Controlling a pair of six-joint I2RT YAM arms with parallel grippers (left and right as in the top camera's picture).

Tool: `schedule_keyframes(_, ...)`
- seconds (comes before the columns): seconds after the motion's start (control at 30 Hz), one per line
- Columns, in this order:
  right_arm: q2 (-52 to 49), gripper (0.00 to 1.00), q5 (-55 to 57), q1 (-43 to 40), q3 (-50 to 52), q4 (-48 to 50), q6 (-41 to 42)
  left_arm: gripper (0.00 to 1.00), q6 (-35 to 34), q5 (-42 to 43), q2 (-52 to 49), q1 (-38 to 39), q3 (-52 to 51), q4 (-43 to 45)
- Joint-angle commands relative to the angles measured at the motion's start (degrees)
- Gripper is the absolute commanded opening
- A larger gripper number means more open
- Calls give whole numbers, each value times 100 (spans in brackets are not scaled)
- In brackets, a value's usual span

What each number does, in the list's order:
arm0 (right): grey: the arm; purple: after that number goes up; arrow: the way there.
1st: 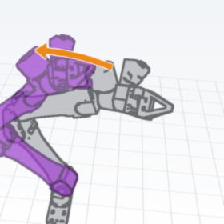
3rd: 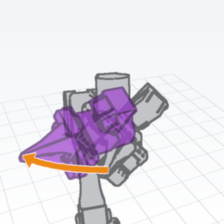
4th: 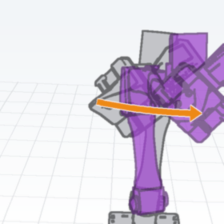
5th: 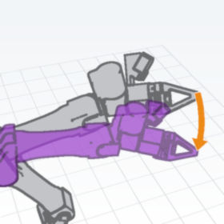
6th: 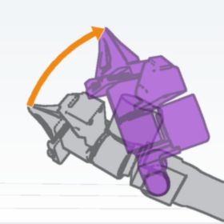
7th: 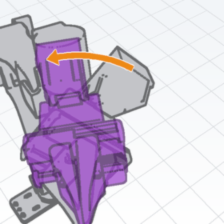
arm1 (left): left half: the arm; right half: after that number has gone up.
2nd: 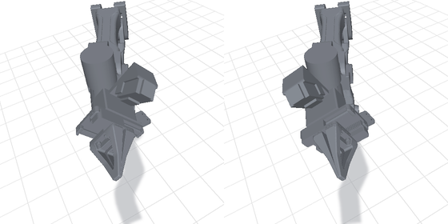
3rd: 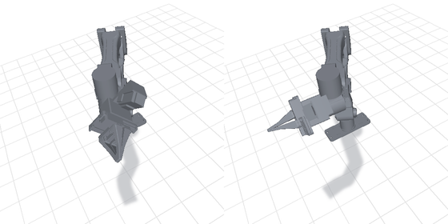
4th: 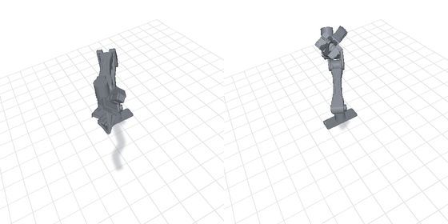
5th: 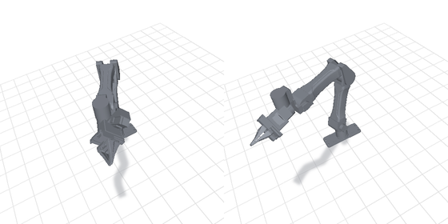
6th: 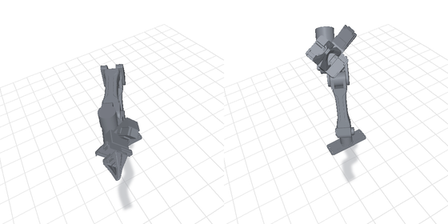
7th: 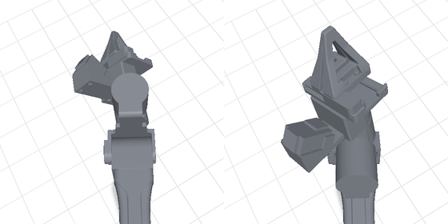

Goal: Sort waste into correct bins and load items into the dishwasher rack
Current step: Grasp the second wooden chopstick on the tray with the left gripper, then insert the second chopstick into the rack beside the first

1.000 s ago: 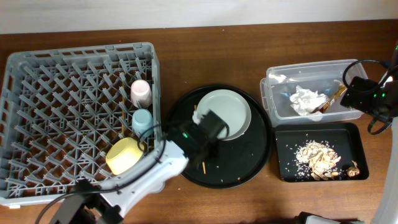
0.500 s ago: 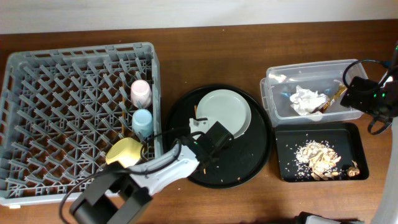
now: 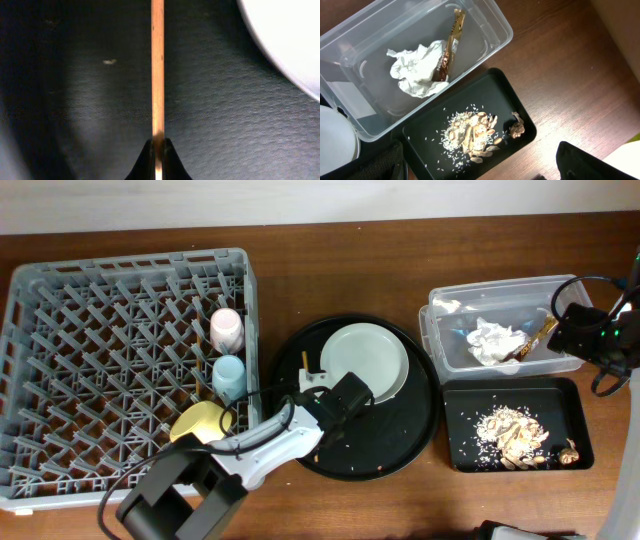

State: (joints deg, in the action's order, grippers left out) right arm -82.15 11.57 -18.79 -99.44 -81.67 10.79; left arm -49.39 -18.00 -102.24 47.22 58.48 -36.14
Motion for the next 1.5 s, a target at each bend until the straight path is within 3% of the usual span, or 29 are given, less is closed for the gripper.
schedule_keyframes(0.0,-4,99,111,-37,-11,0,81,1,293,-1019,800,-162,909,-951)
schedule_keyframes(0.17,-4,99,111,-37,-11,2,81,0,2439,-1231,1515,-844,1969,-1368)
schedule_keyframes(0.23,-4,99,111,-37,-11,0,81,1,3397,-1231,1604,-1499,2166,-1276)
schedule_keyframes(0.37,-4,99,111,-37,-11,0,81,0,4253,-1143,1405,-2667,2153,-1069)
schedule_keyframes(0.5,-4,99,111,-37,-11,0,81,0,5058,-398,984,-3582,2153,-721)
schedule_keyframes(0.7,-4,99,111,-37,-11,0,81,0,5073,-376,264,-4334,2153,-334)
schedule_keyframes(0.97,-4,99,109,-37,-11,0,81,0,5075,-361,-313,-4489,2153,-264)
schedule_keyframes(1.03,-4,99,111,-37,-11,0,81,16,5075,-367,-389,-4489,2153,-258)
schedule_keyframes(1.07,-4,99,111,-37,-11,0,81,34,5075,-382,-380,-4489,2155,-249)
schedule_keyframes(1.13,-4,99,109,-37,-11,2,81,57,5073,-380,-302,-4487,2164,-243)
schedule_keyframes(1.17,-4,99,109,-37,-11,2,81,61,5071,-380,-243,-4487,2184,-247)
schedule_keyframes(1.3,-4,99,111,-37,-11,0,81,62,5069,-72,144,-4411,2426,-448)
schedule_keyframes(1.4,-4,99,109,-37,-11,0,81,62,4695,1108,614,-4218,2817,-916)
schedule_keyframes(1.47,-4,99,109,-37,-11,0,81,56,4212,2188,960,-3978,2933,-1069)
